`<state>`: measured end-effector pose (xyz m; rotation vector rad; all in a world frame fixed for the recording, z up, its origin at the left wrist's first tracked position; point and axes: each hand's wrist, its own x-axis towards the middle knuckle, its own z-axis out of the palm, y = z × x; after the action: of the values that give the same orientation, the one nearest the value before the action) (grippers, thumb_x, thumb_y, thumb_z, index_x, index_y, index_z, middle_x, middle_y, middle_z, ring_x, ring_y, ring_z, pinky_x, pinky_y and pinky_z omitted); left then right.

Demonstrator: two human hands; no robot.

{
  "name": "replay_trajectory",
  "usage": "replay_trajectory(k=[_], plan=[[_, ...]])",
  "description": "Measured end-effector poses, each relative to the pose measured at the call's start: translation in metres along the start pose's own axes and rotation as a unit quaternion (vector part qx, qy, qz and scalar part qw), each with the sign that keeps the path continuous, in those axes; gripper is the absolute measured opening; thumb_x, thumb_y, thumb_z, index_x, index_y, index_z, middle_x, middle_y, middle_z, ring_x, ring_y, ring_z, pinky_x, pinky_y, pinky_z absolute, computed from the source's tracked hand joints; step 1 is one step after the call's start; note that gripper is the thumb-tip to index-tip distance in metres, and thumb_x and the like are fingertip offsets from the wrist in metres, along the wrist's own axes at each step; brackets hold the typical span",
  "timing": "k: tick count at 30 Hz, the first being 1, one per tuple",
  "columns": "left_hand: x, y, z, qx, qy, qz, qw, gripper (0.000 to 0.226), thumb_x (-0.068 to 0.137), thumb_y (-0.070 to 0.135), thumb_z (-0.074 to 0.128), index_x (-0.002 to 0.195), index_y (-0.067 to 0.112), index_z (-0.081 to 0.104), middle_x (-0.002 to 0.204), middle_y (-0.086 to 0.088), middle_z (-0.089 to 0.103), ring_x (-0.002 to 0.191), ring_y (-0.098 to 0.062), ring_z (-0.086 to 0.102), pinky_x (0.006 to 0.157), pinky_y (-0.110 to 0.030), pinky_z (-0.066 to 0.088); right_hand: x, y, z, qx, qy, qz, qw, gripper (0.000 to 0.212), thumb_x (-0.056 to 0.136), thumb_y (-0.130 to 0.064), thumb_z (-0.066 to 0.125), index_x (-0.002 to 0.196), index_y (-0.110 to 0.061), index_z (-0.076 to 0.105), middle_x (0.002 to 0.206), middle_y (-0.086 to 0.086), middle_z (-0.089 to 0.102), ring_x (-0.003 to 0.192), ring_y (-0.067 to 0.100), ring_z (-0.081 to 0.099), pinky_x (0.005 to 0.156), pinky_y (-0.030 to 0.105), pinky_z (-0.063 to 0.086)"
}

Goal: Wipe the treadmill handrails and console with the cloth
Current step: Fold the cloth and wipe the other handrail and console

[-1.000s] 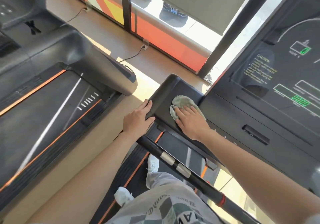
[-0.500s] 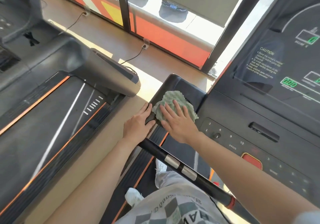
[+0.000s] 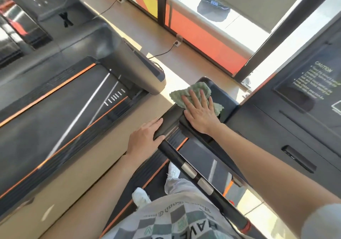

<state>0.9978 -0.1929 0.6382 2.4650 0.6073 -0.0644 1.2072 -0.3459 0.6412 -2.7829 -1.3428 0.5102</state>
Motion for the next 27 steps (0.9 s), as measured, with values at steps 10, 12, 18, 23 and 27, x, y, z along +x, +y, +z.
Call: replay_trajectory(k=[10,12,18,23,27], plan=[[-0.043,-0.020,-0.005,-0.029,0.097,-0.043,0.994,0.037,0.084,0.035,0.072,0.120,0.030,0.070,0.118,0.014,0.069,0.104,-0.017,0.065,0.081,-0.035,0.055,-0.031,-0.077,0.026,0.019,-0.023,-0.168,0.985,0.074,0.093,-0.049,0.041,0.160,-0.038,0.009,0.169,-0.006,0.003,0.154,0.028,-0.015,0.121,0.054,-0.014],[-0.042,-0.018,-0.009,-0.033,0.154,-0.042,0.987,0.022,0.084,0.029,0.071,0.106,0.025,0.072,0.100,0.012,0.069,0.092,-0.017,0.064,0.071,-0.031,0.052,-0.030,-0.078,0.017,0.117,-0.057,-0.161,0.978,0.084,0.087,-0.031,0.052,0.159,-0.043,0.008,0.168,-0.009,0.005,0.155,0.023,-0.013,0.122,0.052,-0.014],[-0.006,0.018,-0.005,-0.045,0.128,0.035,0.990,0.032,0.094,0.027,0.065,0.125,0.019,0.066,0.121,0.004,0.066,0.111,-0.014,0.058,0.090,-0.023,0.044,-0.021,-0.036,-0.001,0.088,0.018,-0.143,0.986,0.065,0.099,-0.027,0.047,0.159,-0.034,0.021,0.167,-0.005,0.018,0.156,0.019,0.007,0.123,0.056,0.007],[0.038,0.034,0.008,-0.061,0.030,0.010,0.998,0.052,0.098,0.044,0.058,0.145,0.021,0.050,0.138,0.003,0.057,0.118,-0.017,0.058,0.094,-0.032,0.049,0.001,-0.010,-0.016,0.002,0.017,-0.096,0.995,0.061,0.104,-0.036,0.042,0.160,-0.031,0.019,0.168,0.000,0.014,0.156,0.022,0.004,0.123,0.054,0.003],[0.065,0.039,0.008,-0.022,0.039,0.011,0.999,0.057,0.095,0.053,0.061,0.142,0.023,0.051,0.138,0.002,0.058,0.119,-0.019,0.059,0.096,-0.038,0.051,0.011,-0.003,-0.030,-0.023,0.053,-0.091,0.994,0.058,0.097,-0.030,0.057,0.152,-0.029,0.039,0.159,0.001,0.036,0.152,0.027,0.022,0.124,0.055,0.012]])
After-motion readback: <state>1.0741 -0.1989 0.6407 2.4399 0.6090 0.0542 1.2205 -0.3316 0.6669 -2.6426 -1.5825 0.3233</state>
